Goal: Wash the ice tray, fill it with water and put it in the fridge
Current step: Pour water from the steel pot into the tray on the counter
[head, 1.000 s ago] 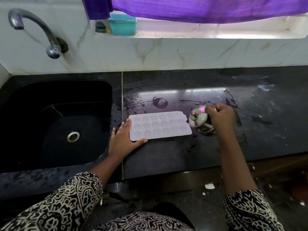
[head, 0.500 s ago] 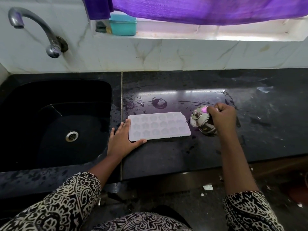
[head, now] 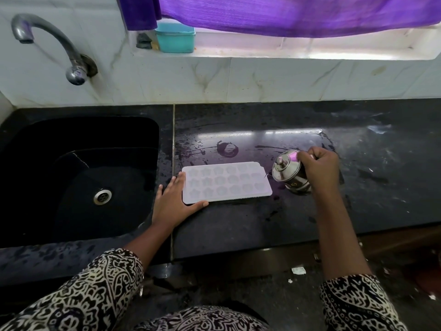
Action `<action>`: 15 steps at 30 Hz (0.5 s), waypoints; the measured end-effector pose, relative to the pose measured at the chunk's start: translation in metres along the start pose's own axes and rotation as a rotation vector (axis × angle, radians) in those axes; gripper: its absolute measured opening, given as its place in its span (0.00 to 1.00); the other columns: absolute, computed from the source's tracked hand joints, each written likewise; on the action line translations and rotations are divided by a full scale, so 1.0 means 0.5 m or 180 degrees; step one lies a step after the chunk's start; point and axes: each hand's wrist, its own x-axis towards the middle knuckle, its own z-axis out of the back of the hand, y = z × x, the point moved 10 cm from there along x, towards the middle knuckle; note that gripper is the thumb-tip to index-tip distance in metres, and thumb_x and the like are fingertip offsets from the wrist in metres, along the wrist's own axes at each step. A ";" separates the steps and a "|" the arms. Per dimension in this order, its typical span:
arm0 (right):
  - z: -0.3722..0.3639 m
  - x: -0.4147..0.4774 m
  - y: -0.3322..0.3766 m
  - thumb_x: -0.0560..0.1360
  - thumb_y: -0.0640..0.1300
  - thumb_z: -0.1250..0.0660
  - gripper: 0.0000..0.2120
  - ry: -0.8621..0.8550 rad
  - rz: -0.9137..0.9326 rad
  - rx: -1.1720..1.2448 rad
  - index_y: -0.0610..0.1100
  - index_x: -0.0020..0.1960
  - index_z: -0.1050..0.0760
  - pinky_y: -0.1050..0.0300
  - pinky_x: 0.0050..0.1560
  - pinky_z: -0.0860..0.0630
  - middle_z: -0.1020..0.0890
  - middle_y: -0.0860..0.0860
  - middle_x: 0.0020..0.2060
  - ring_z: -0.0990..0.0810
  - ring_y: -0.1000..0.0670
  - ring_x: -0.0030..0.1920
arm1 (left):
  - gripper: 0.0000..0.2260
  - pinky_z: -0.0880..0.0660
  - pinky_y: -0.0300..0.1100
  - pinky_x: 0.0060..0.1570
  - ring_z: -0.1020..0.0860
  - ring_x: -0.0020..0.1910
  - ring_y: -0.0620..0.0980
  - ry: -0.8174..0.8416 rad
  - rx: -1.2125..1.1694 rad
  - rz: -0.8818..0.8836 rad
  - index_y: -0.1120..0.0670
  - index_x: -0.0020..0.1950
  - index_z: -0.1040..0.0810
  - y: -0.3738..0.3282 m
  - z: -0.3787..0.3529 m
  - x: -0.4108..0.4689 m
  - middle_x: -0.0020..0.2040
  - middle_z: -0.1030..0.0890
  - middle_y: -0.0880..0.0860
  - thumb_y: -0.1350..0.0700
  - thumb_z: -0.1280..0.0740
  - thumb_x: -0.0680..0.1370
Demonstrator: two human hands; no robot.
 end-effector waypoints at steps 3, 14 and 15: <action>0.003 -0.001 -0.003 0.67 0.37 0.31 0.20 -0.0009 -0.0024 0.0003 0.48 0.24 0.39 0.61 0.29 0.40 0.37 0.58 0.17 0.42 0.58 0.21 | 0.54 0.53 0.51 0.75 0.47 0.78 0.45 -0.0002 0.0009 0.0008 0.49 0.80 0.49 0.001 0.000 -0.001 0.79 0.43 0.46 0.19 0.47 0.62; 0.005 -0.003 -0.005 0.67 0.38 0.32 0.19 -0.0006 -0.0006 -0.0061 0.47 0.23 0.36 0.60 0.31 0.38 0.36 0.58 0.17 0.40 0.57 0.23 | 0.54 0.55 0.51 0.75 0.48 0.78 0.45 0.0039 0.0004 0.0027 0.49 0.80 0.51 -0.002 0.000 -0.004 0.80 0.44 0.46 0.19 0.48 0.62; 0.004 -0.002 -0.005 0.67 0.38 0.32 0.19 -0.0010 -0.0015 -0.0070 0.47 0.23 0.36 0.59 0.32 0.37 0.35 0.57 0.19 0.38 0.55 0.24 | 0.54 0.55 0.51 0.75 0.48 0.78 0.45 0.0030 0.0007 0.0026 0.49 0.80 0.51 -0.003 0.001 -0.004 0.80 0.44 0.46 0.19 0.48 0.62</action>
